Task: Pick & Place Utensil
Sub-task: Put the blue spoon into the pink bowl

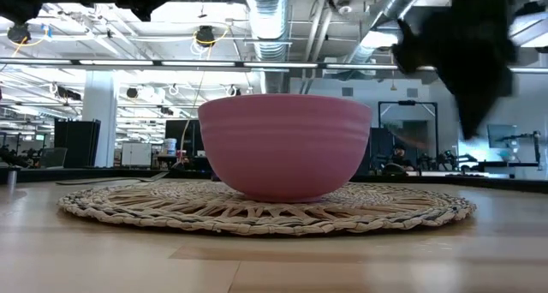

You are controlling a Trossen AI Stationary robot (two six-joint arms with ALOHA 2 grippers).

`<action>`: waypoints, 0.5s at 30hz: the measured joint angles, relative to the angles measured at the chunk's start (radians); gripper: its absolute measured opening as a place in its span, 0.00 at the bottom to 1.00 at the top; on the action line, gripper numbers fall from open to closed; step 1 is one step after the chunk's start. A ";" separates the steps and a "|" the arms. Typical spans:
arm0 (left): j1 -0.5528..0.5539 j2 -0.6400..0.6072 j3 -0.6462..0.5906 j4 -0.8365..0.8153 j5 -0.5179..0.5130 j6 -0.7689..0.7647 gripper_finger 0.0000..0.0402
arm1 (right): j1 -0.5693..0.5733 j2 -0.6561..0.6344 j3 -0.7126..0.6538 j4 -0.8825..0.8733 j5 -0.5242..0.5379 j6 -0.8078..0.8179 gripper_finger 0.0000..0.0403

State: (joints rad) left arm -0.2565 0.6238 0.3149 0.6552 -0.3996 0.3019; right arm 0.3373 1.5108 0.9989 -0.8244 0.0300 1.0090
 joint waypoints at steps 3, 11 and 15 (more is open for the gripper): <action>0.000 0.000 0.000 0.000 0.000 0.000 0.35 | 0.000 0.000 0.095 0.054 -0.006 -0.126 0.03; 0.000 0.000 0.000 0.006 0.000 0.000 0.35 | -0.022 0.007 0.278 0.096 -0.039 -0.290 0.01; 0.000 0.000 0.000 0.014 0.000 0.000 0.35 | -0.067 0.089 0.323 0.105 -0.234 -0.250 0.01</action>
State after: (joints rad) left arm -0.2563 0.6235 0.3149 0.6691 -0.3996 0.3023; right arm 0.2706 1.6002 1.3215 -0.7199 -0.2039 0.7592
